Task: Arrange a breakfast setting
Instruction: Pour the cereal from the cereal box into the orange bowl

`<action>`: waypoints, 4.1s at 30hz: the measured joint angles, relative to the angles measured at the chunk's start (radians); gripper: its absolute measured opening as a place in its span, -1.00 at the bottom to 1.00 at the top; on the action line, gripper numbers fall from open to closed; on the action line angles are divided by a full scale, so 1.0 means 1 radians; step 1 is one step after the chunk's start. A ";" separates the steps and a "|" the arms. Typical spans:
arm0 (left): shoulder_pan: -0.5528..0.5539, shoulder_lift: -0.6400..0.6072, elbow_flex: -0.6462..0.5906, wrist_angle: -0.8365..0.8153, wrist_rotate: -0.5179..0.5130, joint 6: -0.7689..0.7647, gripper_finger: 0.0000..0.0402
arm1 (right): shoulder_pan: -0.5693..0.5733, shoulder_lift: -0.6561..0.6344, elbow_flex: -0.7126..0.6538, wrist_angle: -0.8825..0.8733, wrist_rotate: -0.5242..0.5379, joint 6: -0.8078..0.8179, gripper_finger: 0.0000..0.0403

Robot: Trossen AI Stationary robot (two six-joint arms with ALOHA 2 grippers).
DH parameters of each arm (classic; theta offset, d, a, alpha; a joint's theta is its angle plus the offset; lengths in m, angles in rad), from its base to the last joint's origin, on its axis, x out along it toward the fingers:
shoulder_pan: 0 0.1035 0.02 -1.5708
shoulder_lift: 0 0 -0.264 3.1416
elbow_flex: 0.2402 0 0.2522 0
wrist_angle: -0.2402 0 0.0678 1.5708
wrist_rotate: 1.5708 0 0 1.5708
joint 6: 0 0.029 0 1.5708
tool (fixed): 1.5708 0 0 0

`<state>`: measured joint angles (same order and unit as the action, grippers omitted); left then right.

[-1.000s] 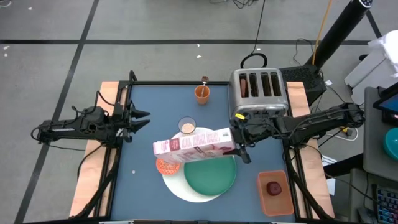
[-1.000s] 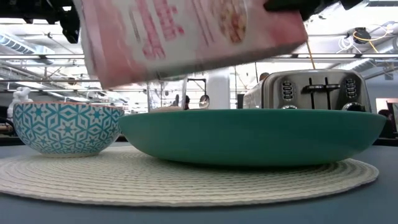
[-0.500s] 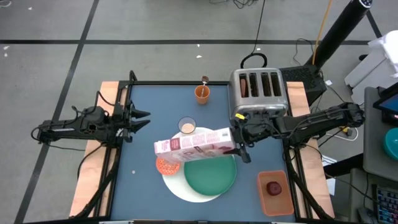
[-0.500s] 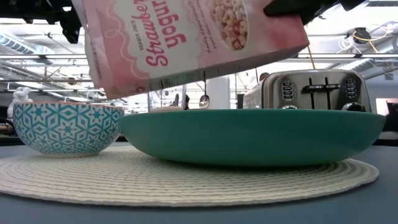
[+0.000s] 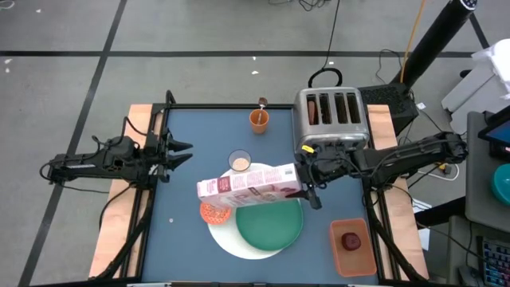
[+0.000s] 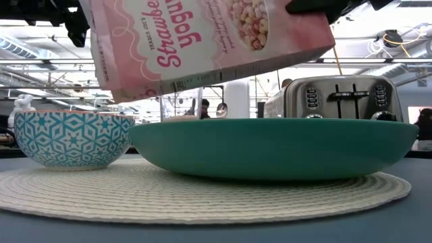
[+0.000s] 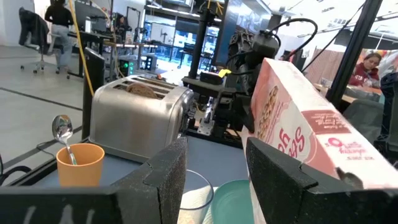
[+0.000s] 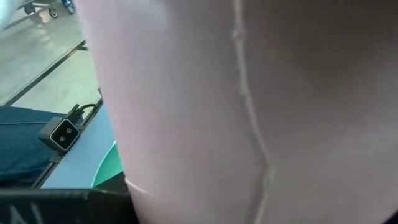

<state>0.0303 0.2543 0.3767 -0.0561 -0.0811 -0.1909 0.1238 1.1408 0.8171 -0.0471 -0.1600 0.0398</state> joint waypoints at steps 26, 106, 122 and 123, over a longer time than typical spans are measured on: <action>0.000 0.000 0.000 0.000 0.000 0.005 -0.14 | 0.000 0.050 0.081 -0.117 0.002 -0.031 0.11; 0.000 0.000 0.000 -0.002 0.000 0.004 -0.14 | -0.021 0.089 0.153 -0.139 -0.001 -0.059 0.11; 0.000 0.001 0.000 -0.002 0.000 0.004 -0.14 | -0.022 0.096 0.152 -0.160 -0.001 -0.063 0.11; 0.000 0.001 0.000 -0.002 0.000 0.004 -0.14 | -0.022 0.095 0.152 -0.161 -0.001 -0.063 0.11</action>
<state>0.0303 0.2550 0.3771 -0.0578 -0.0811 -0.1867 0.1017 1.2363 0.9688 -0.2084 -0.1607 -0.0231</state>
